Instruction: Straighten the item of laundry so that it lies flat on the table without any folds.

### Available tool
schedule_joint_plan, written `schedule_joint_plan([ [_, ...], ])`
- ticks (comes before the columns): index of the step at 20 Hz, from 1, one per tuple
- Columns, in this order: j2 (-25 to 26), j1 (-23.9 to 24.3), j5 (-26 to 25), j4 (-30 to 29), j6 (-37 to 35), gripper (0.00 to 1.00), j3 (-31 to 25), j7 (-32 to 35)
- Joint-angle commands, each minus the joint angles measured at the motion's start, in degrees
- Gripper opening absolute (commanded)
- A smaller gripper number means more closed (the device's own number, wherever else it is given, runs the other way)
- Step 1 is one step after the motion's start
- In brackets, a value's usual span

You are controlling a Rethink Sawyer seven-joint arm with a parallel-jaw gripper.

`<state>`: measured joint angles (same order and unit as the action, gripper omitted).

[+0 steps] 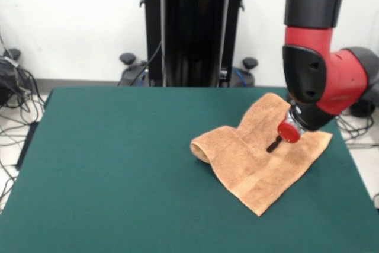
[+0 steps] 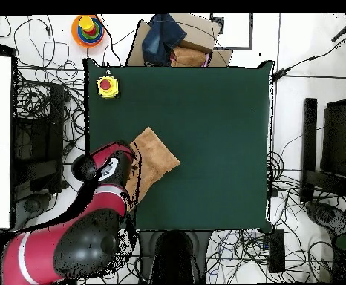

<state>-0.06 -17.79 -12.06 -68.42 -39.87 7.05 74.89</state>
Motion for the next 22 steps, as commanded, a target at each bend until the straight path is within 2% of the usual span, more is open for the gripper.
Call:
schedule_joint_plan([
  [1,10.7,-1.3,5.7,15.7,19.9,1.00,-3.8,21.4],
  [11,10.4,-2.0,6.9,16.7,19.5,1.00,-4.0,22.9],
  [19,7.9,-2.8,7.9,15.9,14.6,1.00,-4.4,23.1],
  [22,0.4,-1.5,7.5,6.5,8.6,1.00,-6.2,18.8],
])
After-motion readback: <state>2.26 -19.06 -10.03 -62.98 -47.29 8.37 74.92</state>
